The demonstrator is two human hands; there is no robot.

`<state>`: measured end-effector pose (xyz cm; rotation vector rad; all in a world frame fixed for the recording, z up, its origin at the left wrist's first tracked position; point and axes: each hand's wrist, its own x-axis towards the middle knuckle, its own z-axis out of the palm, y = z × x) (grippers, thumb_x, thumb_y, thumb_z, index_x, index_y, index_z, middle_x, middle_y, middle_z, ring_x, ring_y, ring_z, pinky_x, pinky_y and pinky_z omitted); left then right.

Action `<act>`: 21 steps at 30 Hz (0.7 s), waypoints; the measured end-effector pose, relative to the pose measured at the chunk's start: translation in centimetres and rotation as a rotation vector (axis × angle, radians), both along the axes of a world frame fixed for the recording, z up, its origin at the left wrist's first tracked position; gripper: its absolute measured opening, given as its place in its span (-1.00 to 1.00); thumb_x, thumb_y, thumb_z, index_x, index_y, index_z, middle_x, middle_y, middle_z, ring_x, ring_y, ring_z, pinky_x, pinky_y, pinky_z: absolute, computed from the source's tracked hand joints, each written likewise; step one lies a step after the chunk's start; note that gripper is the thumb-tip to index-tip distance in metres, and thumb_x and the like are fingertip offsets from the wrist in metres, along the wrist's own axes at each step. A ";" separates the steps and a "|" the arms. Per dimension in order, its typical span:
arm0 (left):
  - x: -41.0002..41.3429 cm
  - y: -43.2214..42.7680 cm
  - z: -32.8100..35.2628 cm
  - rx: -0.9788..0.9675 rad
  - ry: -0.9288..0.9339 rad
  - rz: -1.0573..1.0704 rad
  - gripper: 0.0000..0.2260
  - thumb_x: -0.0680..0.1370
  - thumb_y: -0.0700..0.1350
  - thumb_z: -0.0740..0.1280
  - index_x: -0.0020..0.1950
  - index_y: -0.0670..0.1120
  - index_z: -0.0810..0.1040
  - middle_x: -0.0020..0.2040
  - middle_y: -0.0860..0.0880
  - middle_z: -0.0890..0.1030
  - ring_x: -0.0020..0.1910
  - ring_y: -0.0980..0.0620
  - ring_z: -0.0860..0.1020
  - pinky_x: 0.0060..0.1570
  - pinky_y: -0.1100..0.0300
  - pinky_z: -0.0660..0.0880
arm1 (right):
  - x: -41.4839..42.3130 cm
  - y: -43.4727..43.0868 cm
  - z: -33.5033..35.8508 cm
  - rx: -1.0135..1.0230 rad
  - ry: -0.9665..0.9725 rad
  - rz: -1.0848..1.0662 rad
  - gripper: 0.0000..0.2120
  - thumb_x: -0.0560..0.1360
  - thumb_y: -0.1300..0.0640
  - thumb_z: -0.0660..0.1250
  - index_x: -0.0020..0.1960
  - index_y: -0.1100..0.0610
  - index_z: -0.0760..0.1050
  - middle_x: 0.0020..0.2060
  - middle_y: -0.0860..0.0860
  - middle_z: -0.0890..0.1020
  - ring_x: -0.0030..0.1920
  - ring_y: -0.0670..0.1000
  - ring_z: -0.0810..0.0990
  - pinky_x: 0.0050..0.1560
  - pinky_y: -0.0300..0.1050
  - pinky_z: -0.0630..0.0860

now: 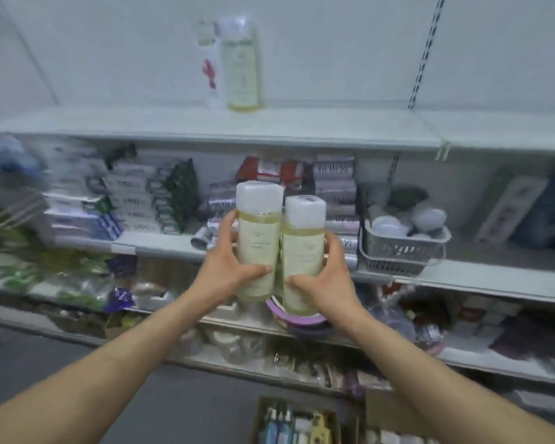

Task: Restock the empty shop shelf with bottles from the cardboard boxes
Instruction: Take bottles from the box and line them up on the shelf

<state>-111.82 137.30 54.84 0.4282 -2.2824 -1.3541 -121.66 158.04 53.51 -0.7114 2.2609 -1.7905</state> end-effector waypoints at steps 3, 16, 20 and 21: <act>-1.1 -0.2 7.3 -0.089 0.091 0.035 0.00 0.22 0.14 0.67 0.43 0.59 0.10 0.11 0.40 0.60 0.07 0.45 0.60 -0.14 0.47 0.55 | -1.6 -0.8 6.9 -0.056 0.113 0.011 -0.04 0.18 0.09 0.64 0.46 -0.20 0.26 0.32 -0.13 0.54 0.28 -0.12 0.59 0.31 0.12 0.61; -6.7 -5.3 24.0 -0.178 0.313 0.077 0.01 0.33 -0.04 0.72 0.54 0.37 0.13 0.15 0.14 0.63 0.02 0.22 0.69 -0.11 0.18 0.71 | -7.5 -8.0 24.8 -0.150 0.316 -0.027 0.01 0.24 0.08 0.71 0.49 -0.23 0.18 0.28 -0.13 0.53 0.22 -0.05 0.64 0.21 0.13 0.68; -9.0 -9.9 24.4 -0.195 0.322 0.058 -0.03 0.34 -0.03 0.71 0.48 0.39 0.13 0.16 0.22 0.60 0.03 0.21 0.67 -0.18 0.29 0.68 | -10.5 -11.7 25.3 -0.125 0.326 -0.077 0.05 0.23 0.06 0.71 0.51 -0.25 0.16 0.27 -0.14 0.53 0.19 -0.06 0.64 0.15 0.04 0.68; -9.6 -11.2 24.4 -0.197 0.326 0.055 -0.04 0.35 -0.03 0.71 0.45 0.42 0.13 0.17 0.23 0.58 0.06 0.19 0.66 -0.22 0.33 0.65 | -11.3 -12.8 25.4 -0.124 0.323 -0.093 0.05 0.24 0.07 0.72 0.52 -0.24 0.16 0.26 -0.14 0.53 0.19 -0.07 0.64 0.15 0.02 0.68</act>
